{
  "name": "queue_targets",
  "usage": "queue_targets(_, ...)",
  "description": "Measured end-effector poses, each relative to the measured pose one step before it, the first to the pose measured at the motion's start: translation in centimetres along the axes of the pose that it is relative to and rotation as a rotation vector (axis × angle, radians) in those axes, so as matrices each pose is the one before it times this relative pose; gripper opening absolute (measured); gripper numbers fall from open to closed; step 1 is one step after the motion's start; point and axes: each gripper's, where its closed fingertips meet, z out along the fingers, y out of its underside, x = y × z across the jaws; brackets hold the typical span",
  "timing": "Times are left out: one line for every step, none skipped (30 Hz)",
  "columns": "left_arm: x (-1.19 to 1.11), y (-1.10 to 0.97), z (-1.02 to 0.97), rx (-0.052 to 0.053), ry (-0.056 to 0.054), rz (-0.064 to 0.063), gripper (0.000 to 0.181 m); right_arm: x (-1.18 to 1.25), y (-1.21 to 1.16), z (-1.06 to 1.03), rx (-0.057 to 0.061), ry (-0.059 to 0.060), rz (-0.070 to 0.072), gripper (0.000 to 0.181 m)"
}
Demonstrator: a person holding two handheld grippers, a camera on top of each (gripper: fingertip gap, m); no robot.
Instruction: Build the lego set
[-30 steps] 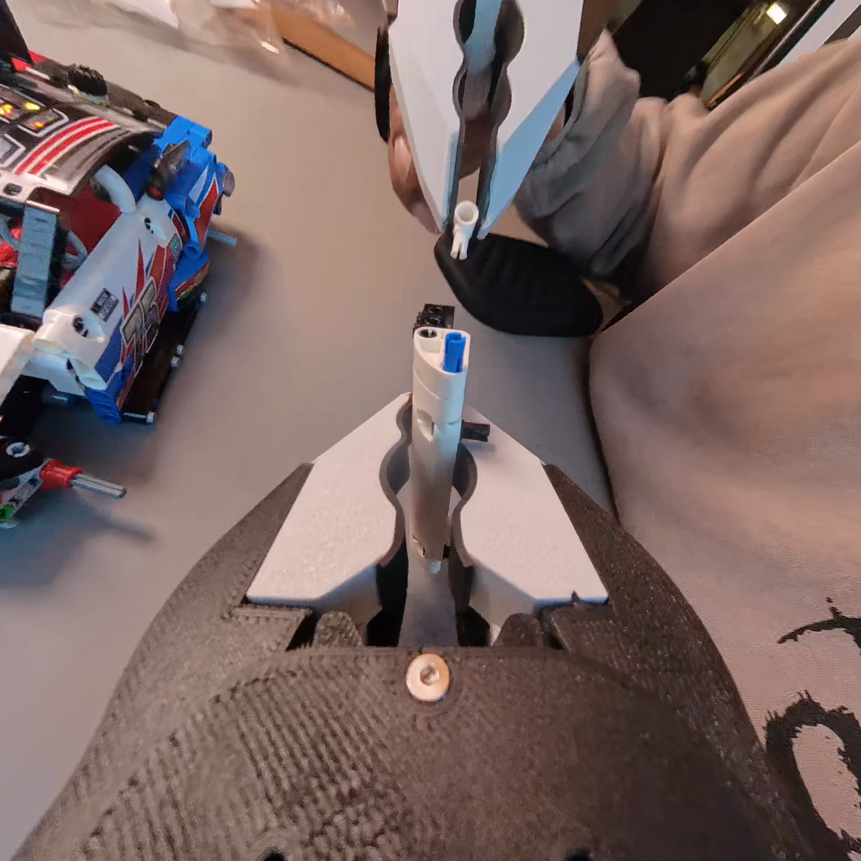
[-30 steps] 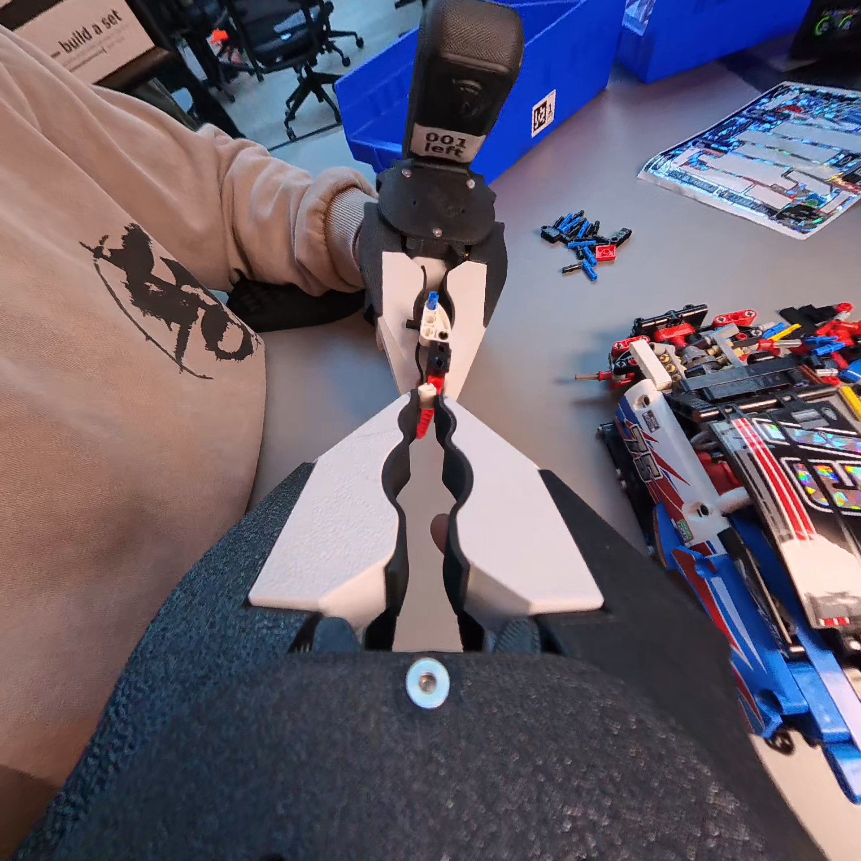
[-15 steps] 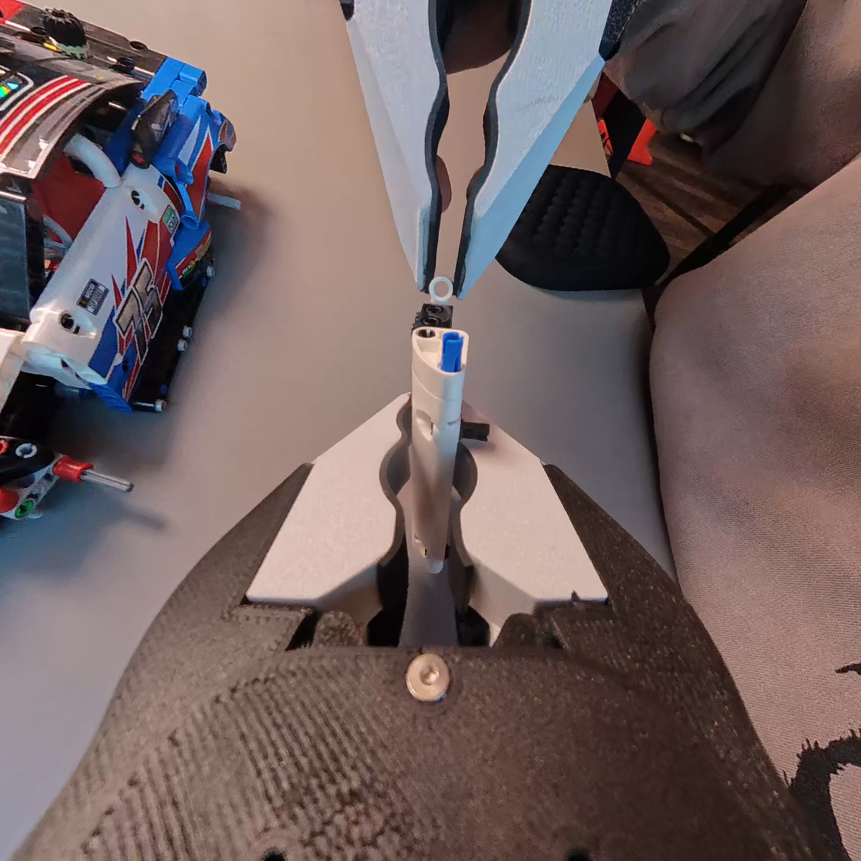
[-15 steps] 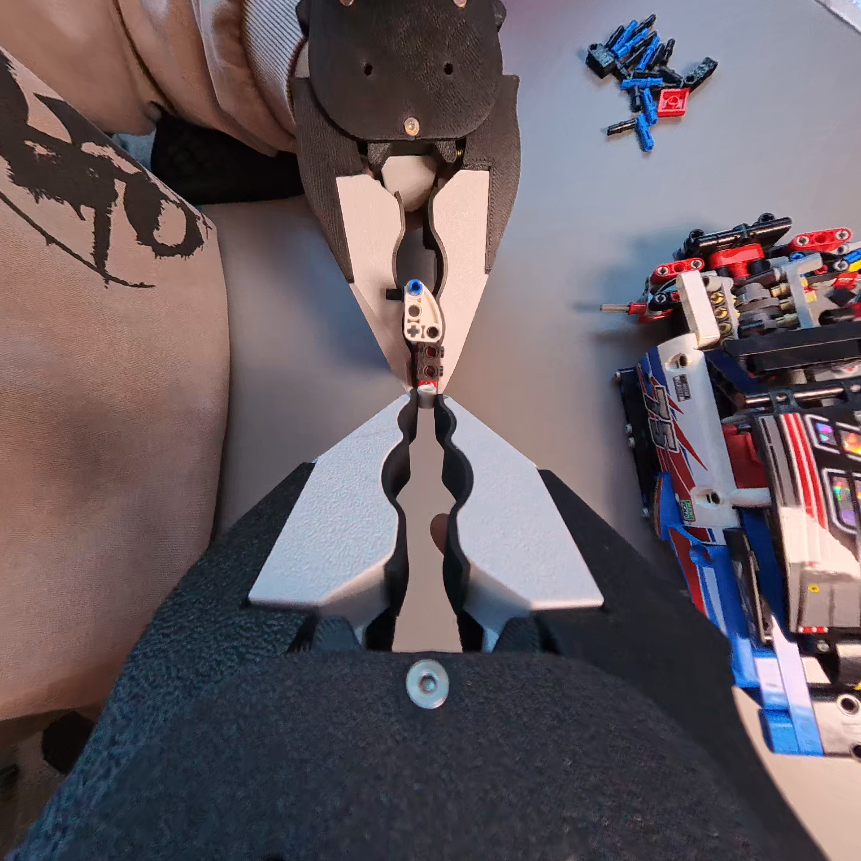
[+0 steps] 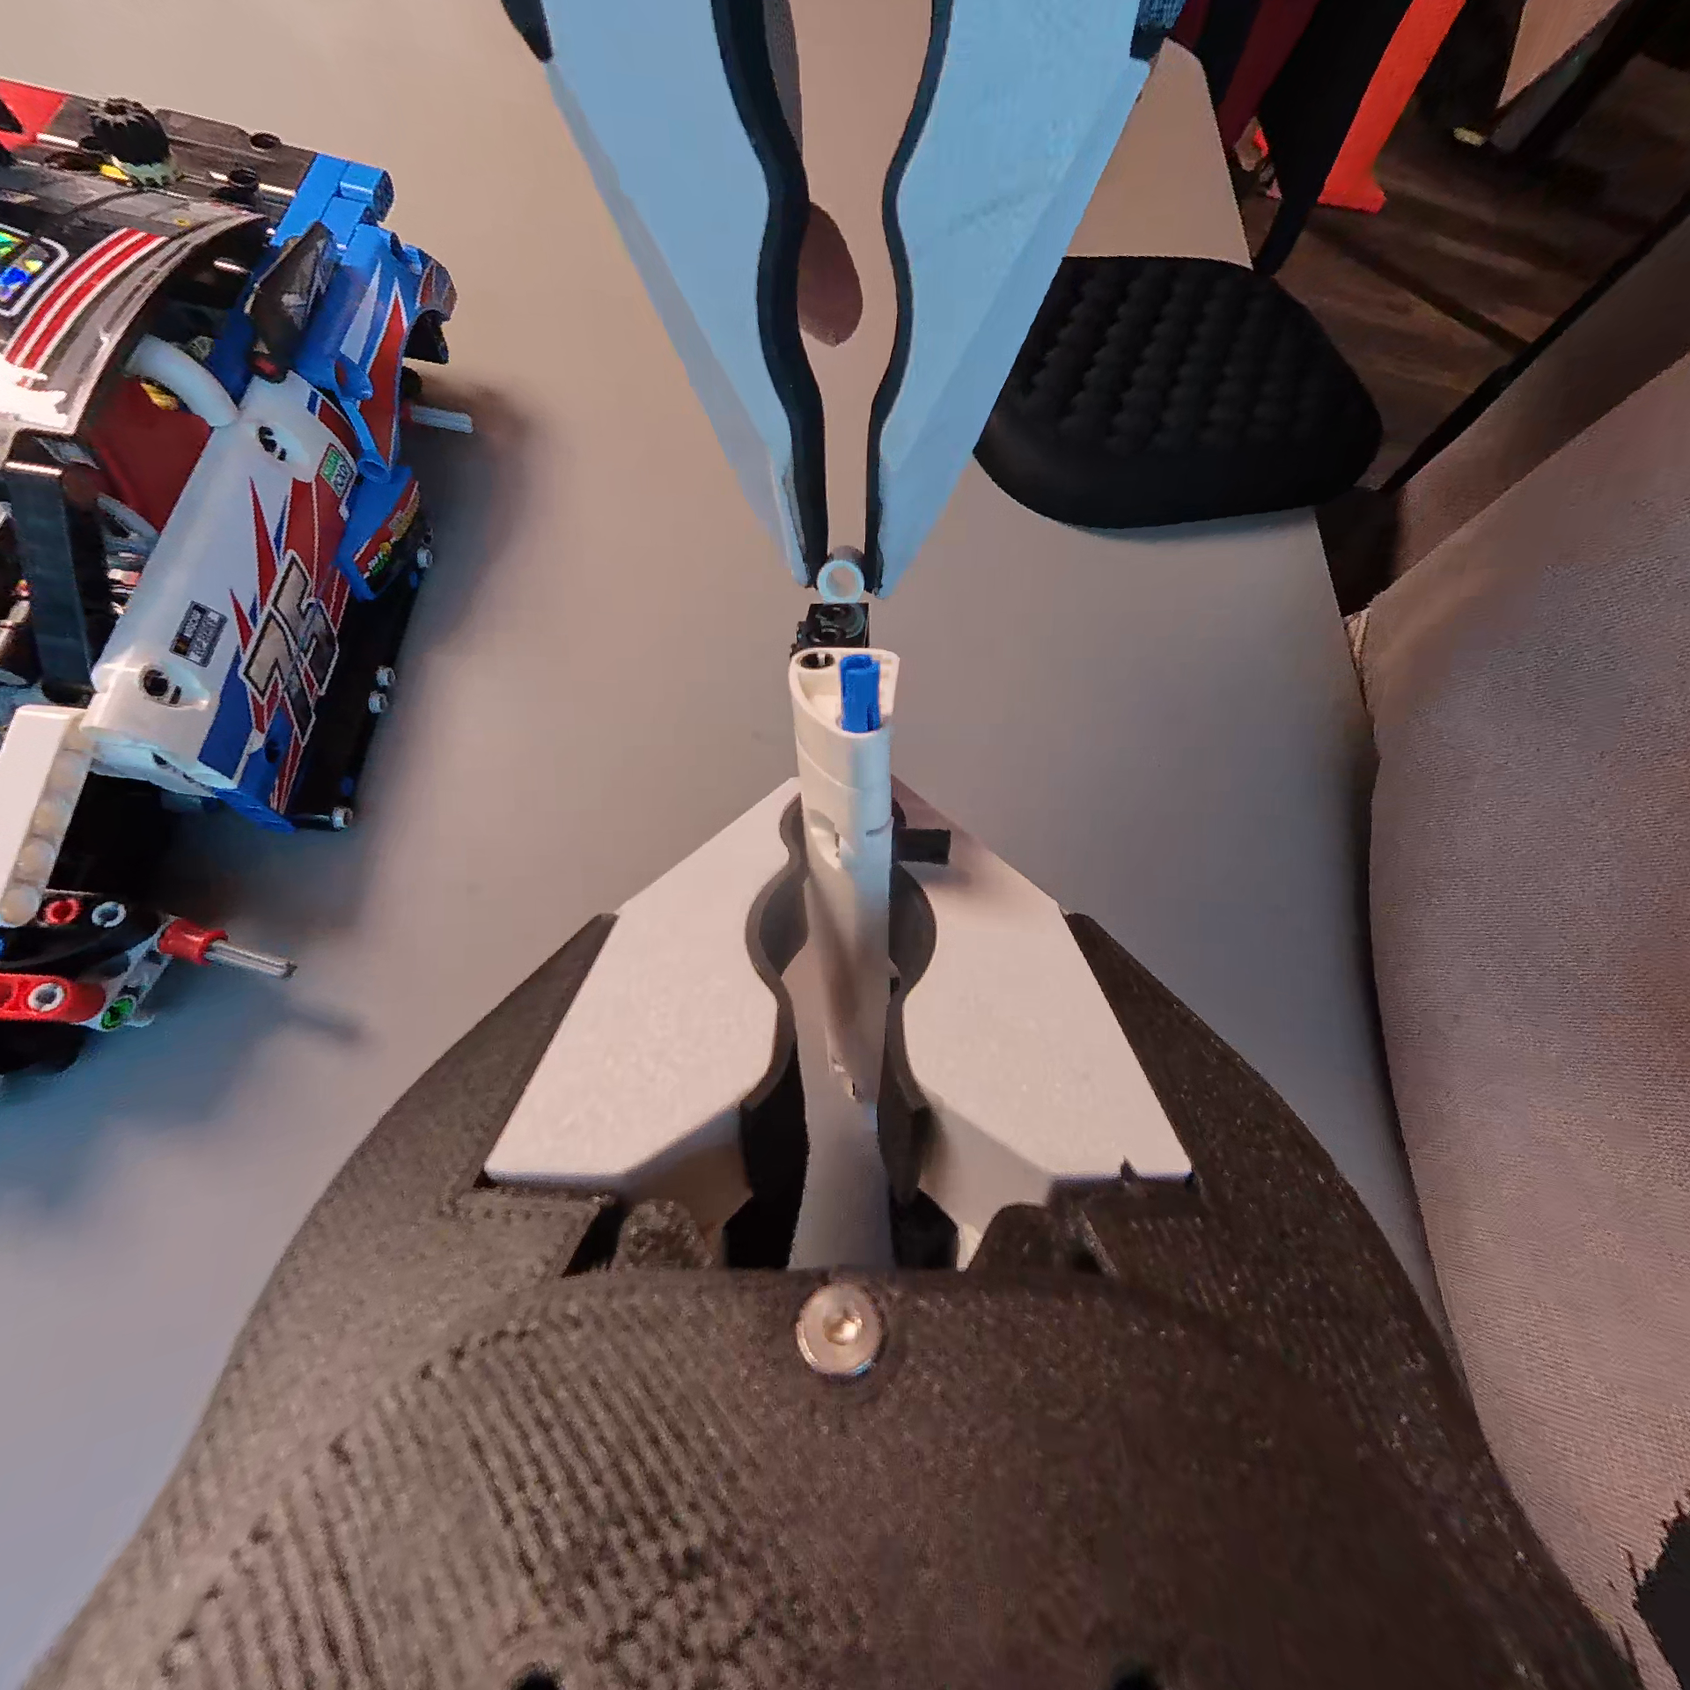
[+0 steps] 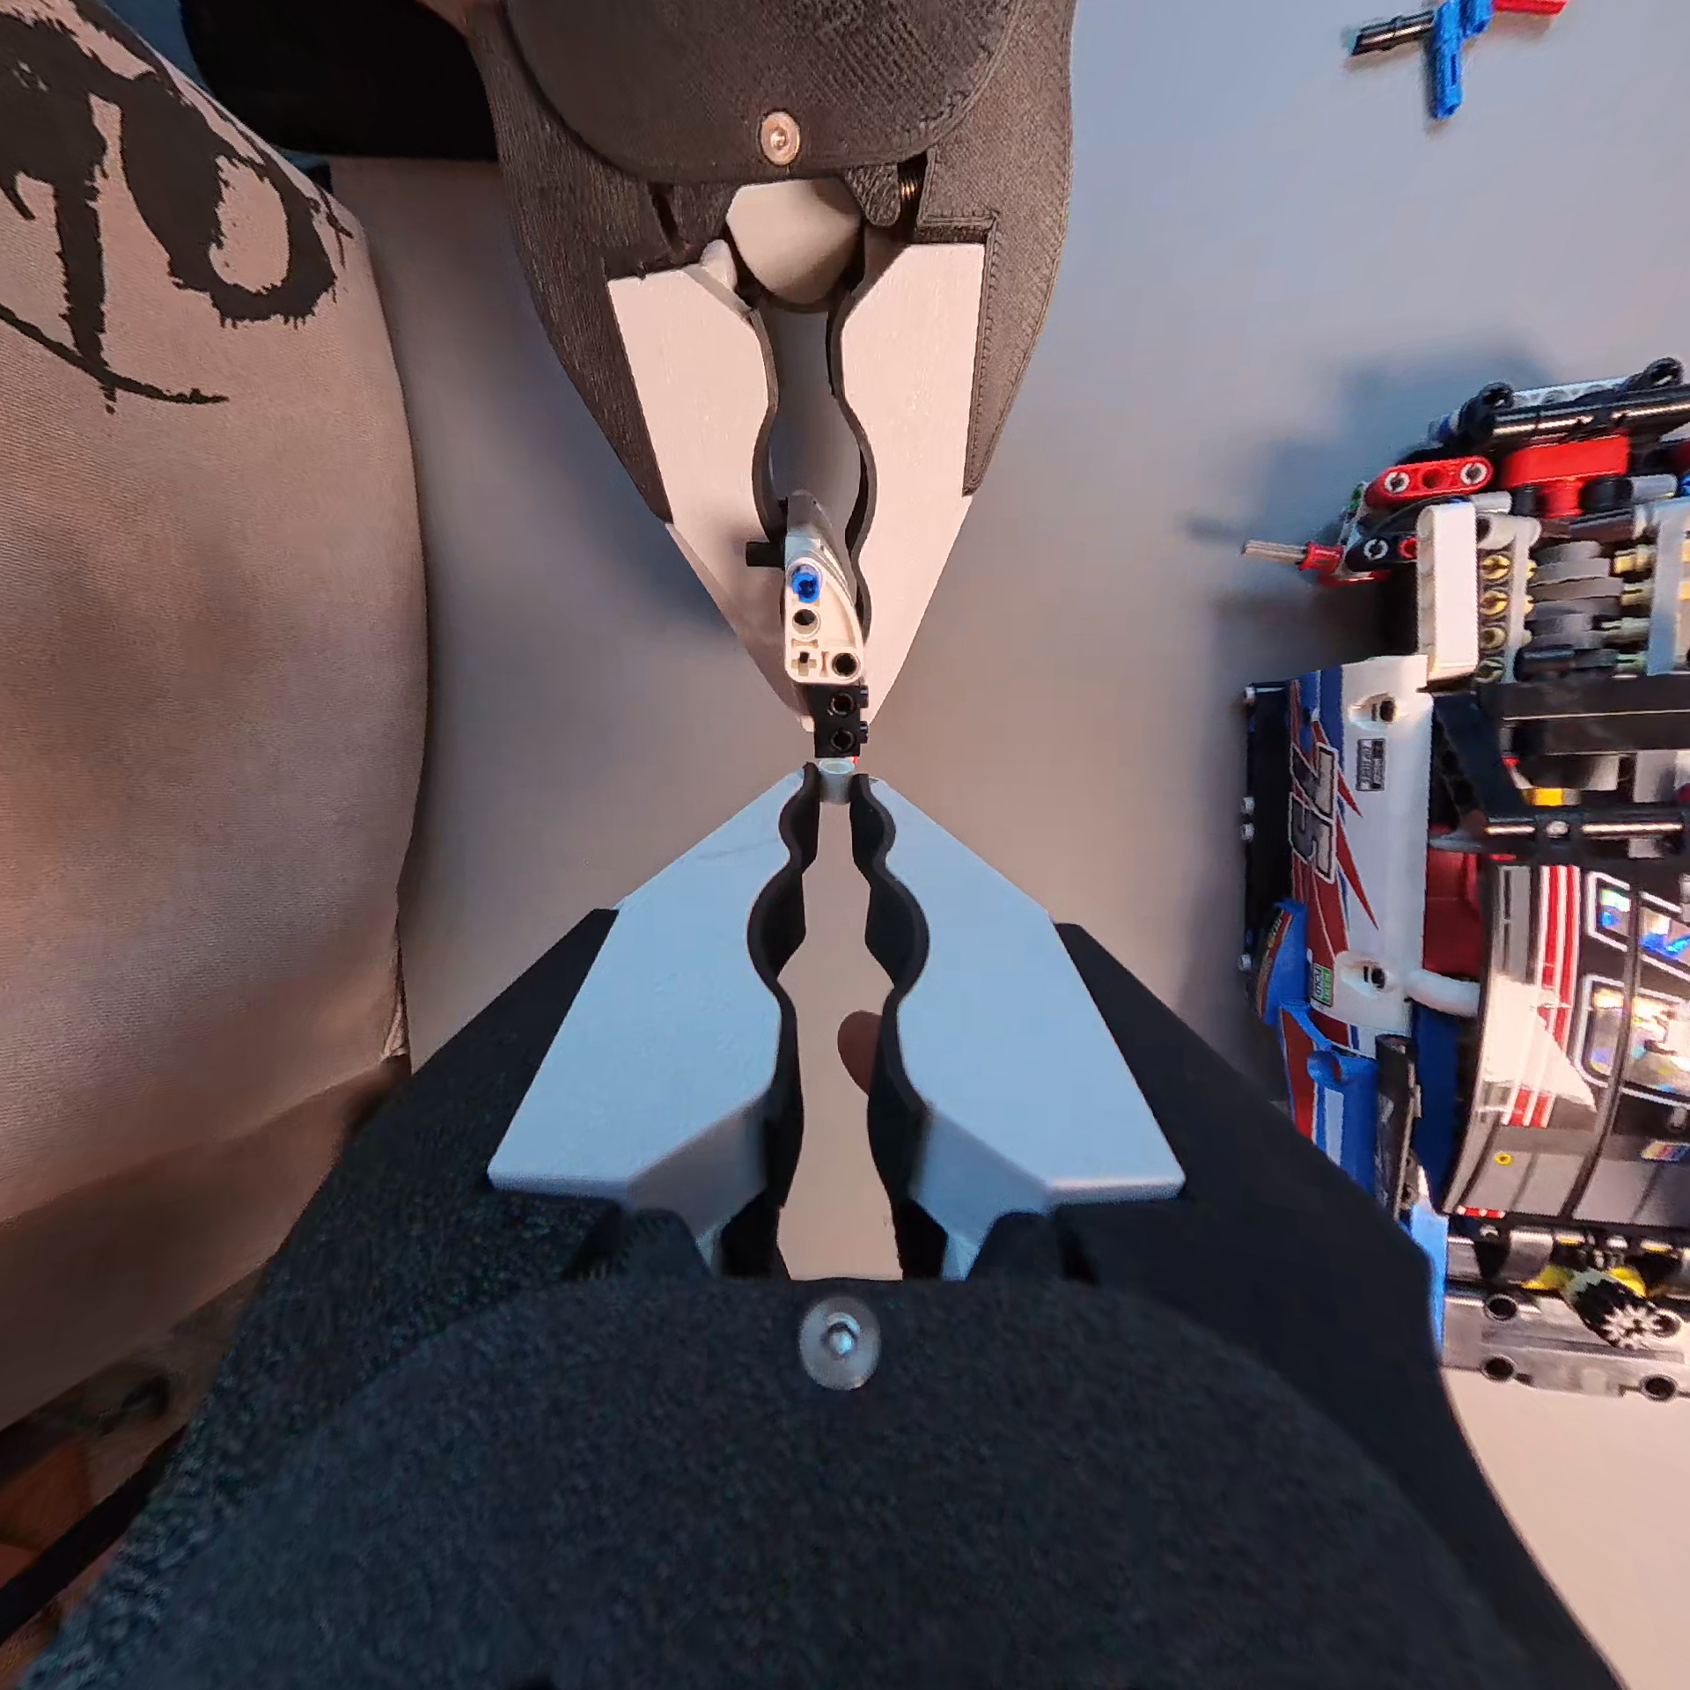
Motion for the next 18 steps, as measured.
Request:
queue_targets(-0.072, -0.05, -0.061, 0.0066, -0.0054, 0.0036, 0.006, 0.032, -0.085, -0.018, 0.0009, 0.0047, -0.0001, 0.004)
queue_targets(0.069, -0.056, -0.052, 0.0059, -0.0002, 0.006, 0.006, -0.053, -0.065, -0.042, 0.0031, -0.0008, 0.003, 0.003)
queue_targets(0.25, -0.015, 0.019, 0.0001, 0.0068, 0.0095, 0.006, -0.229, 0.006, -0.026, -0.0006, -0.0106, -0.0024, 0.003)
queue_targets(0.157, 0.027, 0.077, -0.0057, 0.0008, 0.0129, 0.006, -0.199, 0.127, 0.049, -0.009, -0.005, -0.0076, 0.003)
queue_targets(0.069, 0.018, 0.1, -0.0031, -0.0042, 0.015, 0.005, -0.121, 0.115, 0.057, -0.0099, -0.0014, -0.0066, 0.003)
queue_targets(0.124, -0.057, 0.052, 0.0035, 0.0055, 0.002, 0.005, -0.101, 0.048, -0.012, -0.0055, -0.0021, -0.0035, 0.003)
queue_targets(0.121, -0.111, -0.014, 0.006, 0.0079, -0.0039, 0.005, -0.09, -0.024, -0.092, -0.0005, -0.0039, -0.0007, 0.003)
queue_targets(-0.014, -0.129, -0.04, 0.005, -0.0039, 0.004, 0.005, 0.026, -0.033, -0.109, -0.0005, 0.0038, -0.0026, 0.003)
queue_targets(0.1, -0.151, -0.05, 0.0052, -0.0032, 0.0171, 0.005, -0.107, -0.066, -0.146, -0.0006, -0.0007, -0.0089, 0.003)
queue_targets(0.353, -0.141, 0.036, 0.0019, 0.0091, 0.0172, 0.005, -0.509, 0.049, -0.089, -0.008, -0.0216, -0.0152, 0.003)
queue_targets(0.278, -0.044, 0.158, -0.003, 0.0022, 0.0147, 0.005, -0.42, 0.185, 0.01, -0.0145, -0.0167, -0.0133, 0.003)
queue_targets(0.127, 0.031, 0.187, -0.005, 0.0003, 0.0033, 0.004, -0.197, 0.248, 0.13, -0.0177, -0.006, -0.007, 0.004)
queue_targets(0.054, 0.058, 0.119, -0.0023, 0.0017, 0.0013, 0.004, -0.086, 0.128, 0.132, -0.0083, -0.0018, -0.0002, 0.004)
queue_targets(-0.059, -0.084, -0.05, 0.0052, -0.0024, -0.0042, 0.004, -0.087, -0.027, 0.058, 0.0041, -0.0024, 0.0028, 0.004)
queue_targets(-0.124, -0.16, -0.115, 0.0084, -0.0094, 0.0003, 0.004, 0.006, -0.106, -0.075, 0.0118, 0.0013, 0.0059, 0.004)
queue_targets(0.005, -0.191, -0.087, 0.008, -0.0043, 0.0007, 0.004, -0.011, -0.114, -0.155, 0.0145, -0.0018, 0.0043, 0.004)
queue_targets(0.115, -0.046, 0.002, -0.0014, 0.0057, -0.0031, 0.004, -0.052, -0.022, -0.085, 0.0107, -0.0019, 0.0023, 0.004)
queue_targets(0.094, 0.058, 0.067, -0.0049, 0.0046, 0.0014, 0.004, -0.072, 0.115, 0.109, 0.0018, -0.0009, 0.0012, 0.004)
